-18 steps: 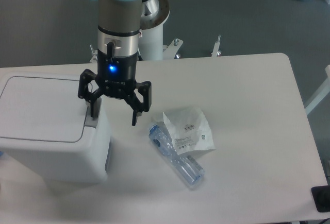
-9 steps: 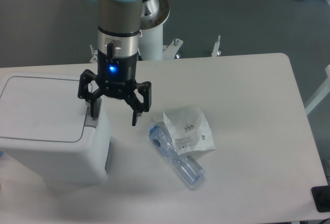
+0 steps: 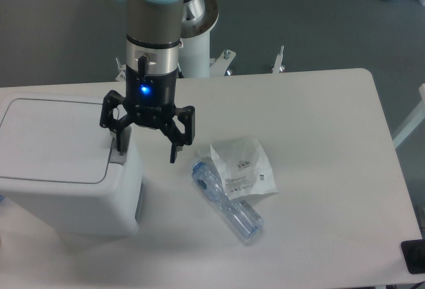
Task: Open the trash can
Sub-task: 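Lift the lid edge with the gripper finger to swing the lid open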
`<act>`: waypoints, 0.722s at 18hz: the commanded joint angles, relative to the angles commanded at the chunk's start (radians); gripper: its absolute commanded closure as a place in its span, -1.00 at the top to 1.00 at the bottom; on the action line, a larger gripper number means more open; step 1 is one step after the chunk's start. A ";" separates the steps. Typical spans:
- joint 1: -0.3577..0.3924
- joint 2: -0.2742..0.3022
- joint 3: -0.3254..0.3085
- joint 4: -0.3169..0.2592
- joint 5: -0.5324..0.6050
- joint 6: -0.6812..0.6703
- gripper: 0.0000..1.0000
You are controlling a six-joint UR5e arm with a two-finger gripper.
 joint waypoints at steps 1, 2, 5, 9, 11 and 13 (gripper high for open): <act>0.000 -0.002 0.000 0.000 0.000 0.000 1.00; 0.000 -0.002 0.000 0.000 -0.002 0.000 1.00; 0.000 -0.002 0.000 0.000 0.000 0.000 1.00; 0.000 0.003 0.006 0.023 -0.002 -0.003 1.00; 0.002 0.008 0.021 0.029 -0.008 -0.002 1.00; 0.005 0.009 0.031 0.028 -0.026 -0.005 1.00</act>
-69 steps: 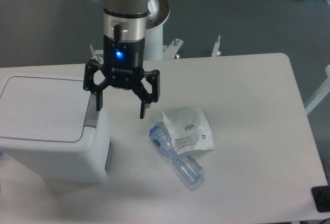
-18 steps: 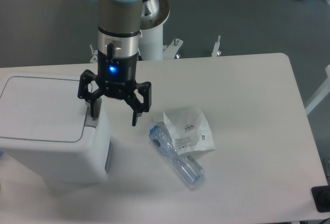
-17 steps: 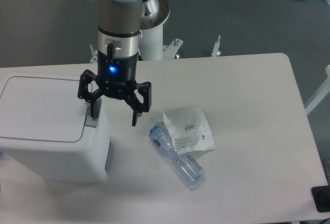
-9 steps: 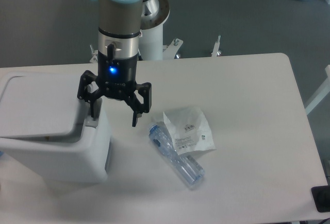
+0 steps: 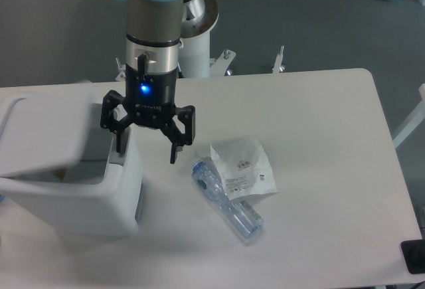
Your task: Open the trash can
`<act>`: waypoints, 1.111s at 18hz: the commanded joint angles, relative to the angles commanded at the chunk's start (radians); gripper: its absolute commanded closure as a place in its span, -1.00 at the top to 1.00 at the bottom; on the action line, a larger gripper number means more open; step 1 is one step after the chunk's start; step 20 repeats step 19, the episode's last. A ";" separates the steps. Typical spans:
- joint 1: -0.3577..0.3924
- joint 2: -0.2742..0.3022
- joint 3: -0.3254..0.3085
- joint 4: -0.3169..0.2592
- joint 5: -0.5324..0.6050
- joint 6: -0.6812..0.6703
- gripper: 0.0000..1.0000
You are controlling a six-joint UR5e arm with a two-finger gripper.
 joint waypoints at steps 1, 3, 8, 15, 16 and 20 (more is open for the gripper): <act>0.006 0.000 0.000 0.000 -0.014 0.000 1.00; 0.018 0.002 0.000 0.000 -0.026 0.000 1.00; 0.090 0.002 0.014 0.000 -0.019 0.012 1.00; 0.193 -0.006 0.020 0.008 -0.011 0.135 1.00; 0.207 -0.006 0.017 0.006 0.001 0.152 1.00; 0.239 -0.009 0.015 0.008 0.011 0.190 1.00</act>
